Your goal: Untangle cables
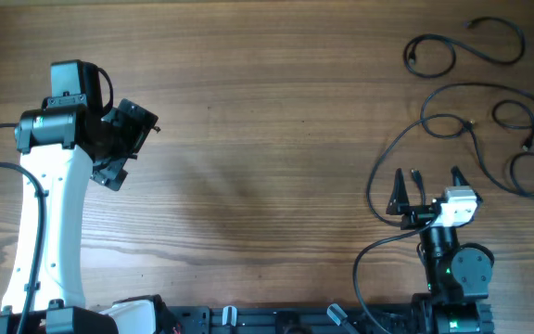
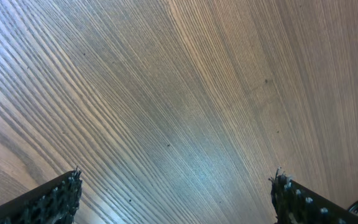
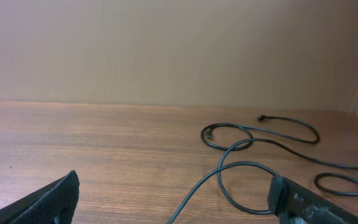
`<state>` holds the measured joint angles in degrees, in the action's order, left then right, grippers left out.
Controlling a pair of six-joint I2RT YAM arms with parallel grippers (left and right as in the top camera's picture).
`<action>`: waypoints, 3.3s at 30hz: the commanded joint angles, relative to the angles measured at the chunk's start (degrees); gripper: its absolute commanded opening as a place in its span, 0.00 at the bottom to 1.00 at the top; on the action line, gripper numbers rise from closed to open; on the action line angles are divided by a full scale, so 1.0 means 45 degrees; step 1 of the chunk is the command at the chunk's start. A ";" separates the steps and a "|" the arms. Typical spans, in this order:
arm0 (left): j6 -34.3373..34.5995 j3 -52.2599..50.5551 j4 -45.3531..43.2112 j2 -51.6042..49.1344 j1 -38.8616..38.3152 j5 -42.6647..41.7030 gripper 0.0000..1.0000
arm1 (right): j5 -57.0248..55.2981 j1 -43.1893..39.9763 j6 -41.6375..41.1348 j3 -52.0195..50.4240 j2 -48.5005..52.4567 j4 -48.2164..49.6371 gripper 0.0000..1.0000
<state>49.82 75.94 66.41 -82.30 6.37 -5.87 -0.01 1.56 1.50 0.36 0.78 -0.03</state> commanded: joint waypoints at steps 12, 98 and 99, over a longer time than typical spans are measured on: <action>0.0019 0.0029 0.0005 -0.0073 0.0039 -0.0015 1.00 | 0.0209 -0.0068 0.0636 -0.0015 -0.0126 0.0039 1.00; -0.8306 -1.6806 -1.3814 1.8253 -0.1438 0.0758 1.00 | 0.0209 -0.0068 0.0636 -0.0015 -0.0078 0.0044 1.00; -0.8398 -1.6806 -1.3809 1.8253 -0.1438 0.0772 1.00 | 0.0209 -0.0068 0.0631 -0.0015 -0.0078 0.0044 1.00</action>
<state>11.70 1.02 4.47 -0.82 -0.56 -3.49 -0.01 1.56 3.36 0.36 0.78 -0.01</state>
